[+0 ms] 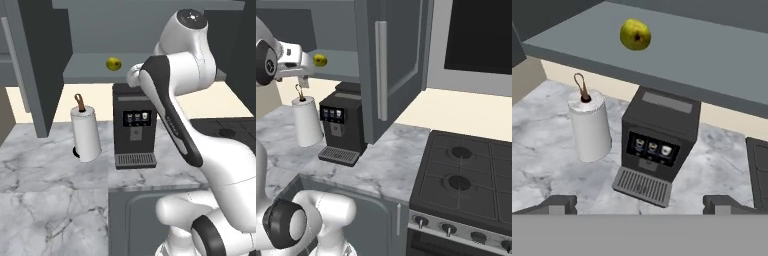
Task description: Pick the pears from the cabinet and place them in one bowl. Pick the apple from the sink and place it in the other bowl.
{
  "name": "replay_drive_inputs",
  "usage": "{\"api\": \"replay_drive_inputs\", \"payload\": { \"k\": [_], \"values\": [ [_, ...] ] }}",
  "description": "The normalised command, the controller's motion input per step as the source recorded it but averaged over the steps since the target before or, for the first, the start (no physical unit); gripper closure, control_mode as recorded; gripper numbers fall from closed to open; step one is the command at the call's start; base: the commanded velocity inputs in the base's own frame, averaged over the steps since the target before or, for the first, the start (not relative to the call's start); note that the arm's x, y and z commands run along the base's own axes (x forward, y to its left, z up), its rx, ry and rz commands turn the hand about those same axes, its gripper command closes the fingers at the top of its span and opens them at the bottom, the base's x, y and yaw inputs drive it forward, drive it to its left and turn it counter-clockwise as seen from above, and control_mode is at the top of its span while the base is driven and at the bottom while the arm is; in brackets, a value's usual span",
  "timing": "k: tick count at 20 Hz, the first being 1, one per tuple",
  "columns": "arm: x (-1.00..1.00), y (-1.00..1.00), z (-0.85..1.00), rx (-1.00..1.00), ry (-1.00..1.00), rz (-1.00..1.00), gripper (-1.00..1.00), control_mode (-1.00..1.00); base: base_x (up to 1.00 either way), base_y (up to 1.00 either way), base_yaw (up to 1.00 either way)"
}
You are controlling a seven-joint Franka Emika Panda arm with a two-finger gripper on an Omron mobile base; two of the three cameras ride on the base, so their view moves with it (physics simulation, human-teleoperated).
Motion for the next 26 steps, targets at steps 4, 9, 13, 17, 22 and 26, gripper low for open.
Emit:
{"api": "replay_drive_inputs", "payload": {
  "k": [4,9,13,17,22,26],
  "values": [
    [0.36,0.05,0.06,0.00,-0.04,-0.07,-1.00,-1.00,0.00,0.00,0.00],
    [0.32,0.14,0.05,0.03,-0.08,-0.01,-1.00,-1.00,0.00,0.00,0.00],
    [0.31,0.16,0.03,0.02,-0.14,0.00,-1.00,-1.00,0.00,0.00,0.00],
    [0.29,0.07,0.01,0.04,-0.13,-0.01,-1.00,-1.00,0.00,0.00,0.00],
    [0.25,0.02,0.00,0.06,-0.09,-0.01,-1.00,-1.00,0.00,0.00,0.00],
    [0.29,0.03,0.01,0.06,-0.01,0.00,-1.00,-1.00,0.00,0.00,0.00]
  ]
}}
